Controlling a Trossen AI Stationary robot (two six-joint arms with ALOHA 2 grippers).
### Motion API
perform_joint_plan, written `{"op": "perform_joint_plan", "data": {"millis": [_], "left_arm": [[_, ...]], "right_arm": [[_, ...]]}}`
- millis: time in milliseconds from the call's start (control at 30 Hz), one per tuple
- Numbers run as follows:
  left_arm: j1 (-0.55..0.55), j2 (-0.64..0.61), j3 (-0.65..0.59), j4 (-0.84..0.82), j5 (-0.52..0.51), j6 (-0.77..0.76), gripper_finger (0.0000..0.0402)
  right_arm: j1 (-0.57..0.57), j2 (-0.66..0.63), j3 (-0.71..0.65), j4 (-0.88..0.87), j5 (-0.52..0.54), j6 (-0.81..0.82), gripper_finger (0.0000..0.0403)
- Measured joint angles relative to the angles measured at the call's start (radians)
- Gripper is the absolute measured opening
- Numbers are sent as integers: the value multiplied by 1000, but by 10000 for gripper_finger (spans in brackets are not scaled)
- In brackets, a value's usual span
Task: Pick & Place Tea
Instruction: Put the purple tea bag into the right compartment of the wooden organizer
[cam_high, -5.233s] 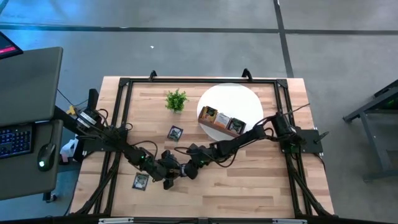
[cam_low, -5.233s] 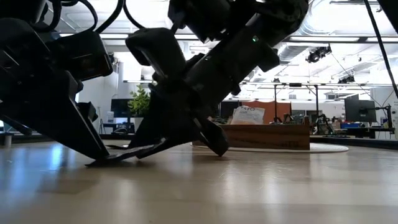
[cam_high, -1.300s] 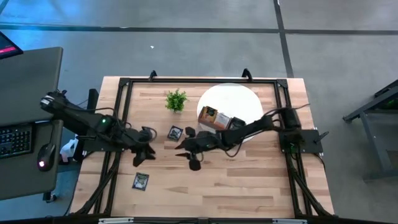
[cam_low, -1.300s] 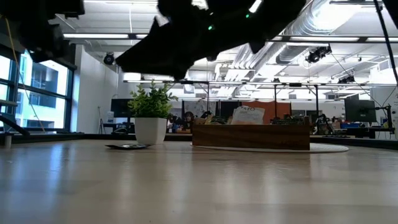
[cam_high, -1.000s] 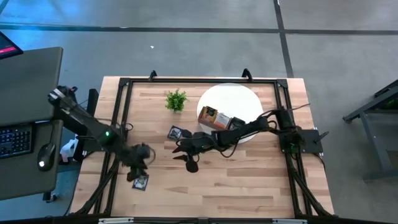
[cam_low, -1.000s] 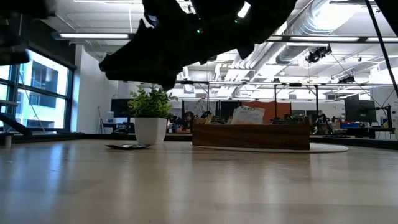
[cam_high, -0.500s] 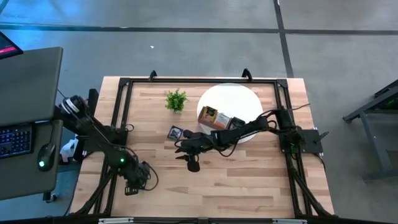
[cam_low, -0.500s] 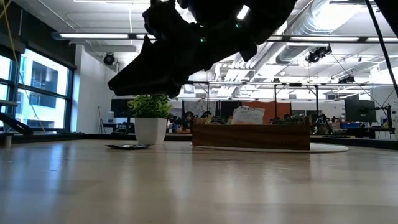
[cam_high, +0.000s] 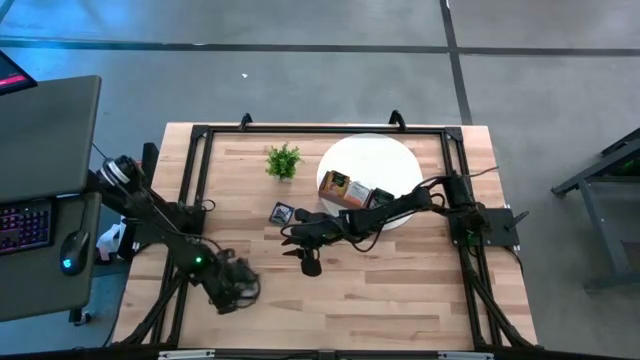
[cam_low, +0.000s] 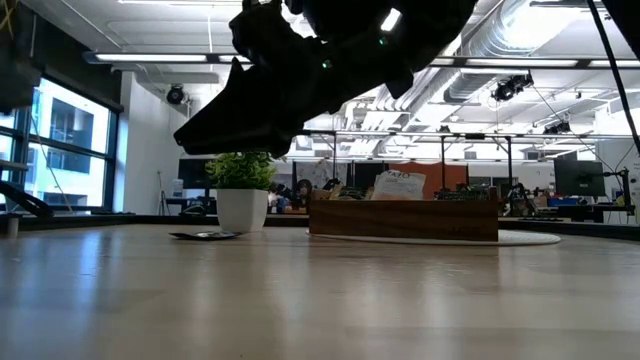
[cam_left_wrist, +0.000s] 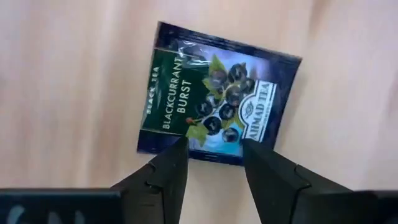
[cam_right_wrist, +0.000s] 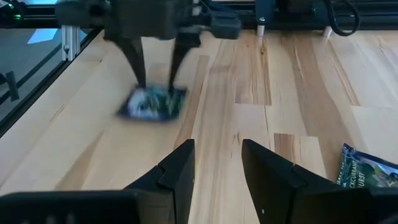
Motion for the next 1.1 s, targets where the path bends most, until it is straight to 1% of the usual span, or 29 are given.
{"op": "perform_joint_plan", "data": {"millis": [67,133,200,300,333,400,467,533,567,633,700,767,867,1000,1100], "left_arm": [[1,7,-5,47,-161,-2,154],[18,21,-4,109,-292,-6,154],[52,36,-2,126,-354,-18,154],[109,46,-4,124,-388,-46,154],[132,51,-4,139,-378,-55,154],[179,55,-4,141,-301,-40,154],[218,54,-4,154,-211,14,154],[244,48,-3,162,-121,36,154],[252,44,-3,166,-98,37,154],[257,43,-3,185,-89,46,154],[257,43,1,188,-103,87,154],[256,43,22,171,-130,116,154],[255,42,54,163,-130,122,154],[230,41,89,134,-44,86,154],[192,43,89,118,-36,36,154]], "right_arm": [[0,0,0,0,0,0,129],[0,0,0,-2,0,0,129],[0,0,0,-7,-1,0,129],[0,0,0,-23,-24,32,129],[1,0,0,-27,-39,49,129],[5,0,0,-37,-39,88,129],[14,2,0,-60,23,113,129],[17,9,-1,-86,89,140,129],[17,18,-1,-84,101,166,129],[16,32,-2,-92,91,211,129],[13,55,0,-58,77,237,129],[12,69,-2,-56,75,261,129],[11,78,-2,-63,67,309,129],[14,79,-1,-34,56,357,129],[28,92,1,15,45,397,129]]}}
